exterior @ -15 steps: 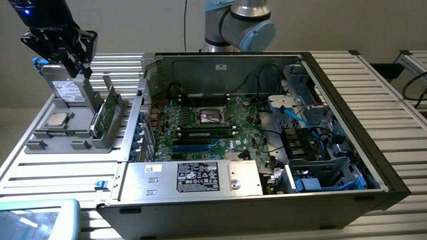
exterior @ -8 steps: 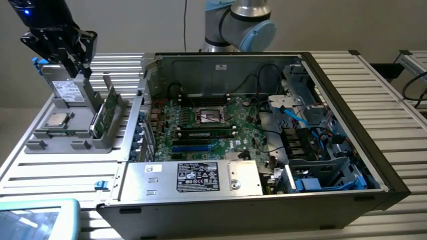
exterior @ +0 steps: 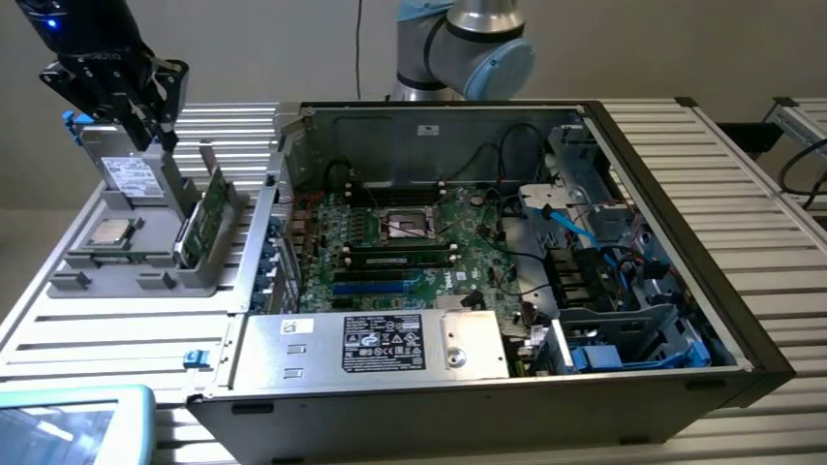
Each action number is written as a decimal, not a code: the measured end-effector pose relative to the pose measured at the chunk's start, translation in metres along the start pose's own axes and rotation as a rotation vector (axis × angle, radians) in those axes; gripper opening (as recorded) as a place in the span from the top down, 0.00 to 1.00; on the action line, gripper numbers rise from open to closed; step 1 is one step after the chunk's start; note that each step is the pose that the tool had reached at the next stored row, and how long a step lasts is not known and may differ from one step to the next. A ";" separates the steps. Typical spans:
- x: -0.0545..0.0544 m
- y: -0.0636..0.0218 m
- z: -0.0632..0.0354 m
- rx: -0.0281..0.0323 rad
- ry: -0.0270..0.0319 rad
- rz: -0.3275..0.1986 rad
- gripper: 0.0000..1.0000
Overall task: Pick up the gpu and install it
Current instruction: 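Pick up the gpu and move the gpu toward the slot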
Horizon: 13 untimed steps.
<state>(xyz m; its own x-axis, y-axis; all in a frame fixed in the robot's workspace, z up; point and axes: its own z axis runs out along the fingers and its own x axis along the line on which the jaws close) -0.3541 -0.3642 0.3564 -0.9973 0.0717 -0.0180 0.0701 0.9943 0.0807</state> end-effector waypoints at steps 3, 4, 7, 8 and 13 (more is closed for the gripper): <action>0.000 -0.0001 0.0014 0.0000 0.0000 0.000 0.62; 0.000 -0.0002 0.0032 0.0000 0.0000 0.000 0.62; 0.000 -0.0006 0.0086 0.0000 0.0001 0.000 0.62; 0.000 -0.0007 0.0104 0.0001 0.0002 0.000 0.62; 0.000 -0.0014 0.0196 0.0000 0.0001 0.000 0.62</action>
<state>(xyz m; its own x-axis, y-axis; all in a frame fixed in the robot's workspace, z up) -0.3541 -0.3640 0.3368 -0.9973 0.0717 -0.0180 0.0700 0.9943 0.0806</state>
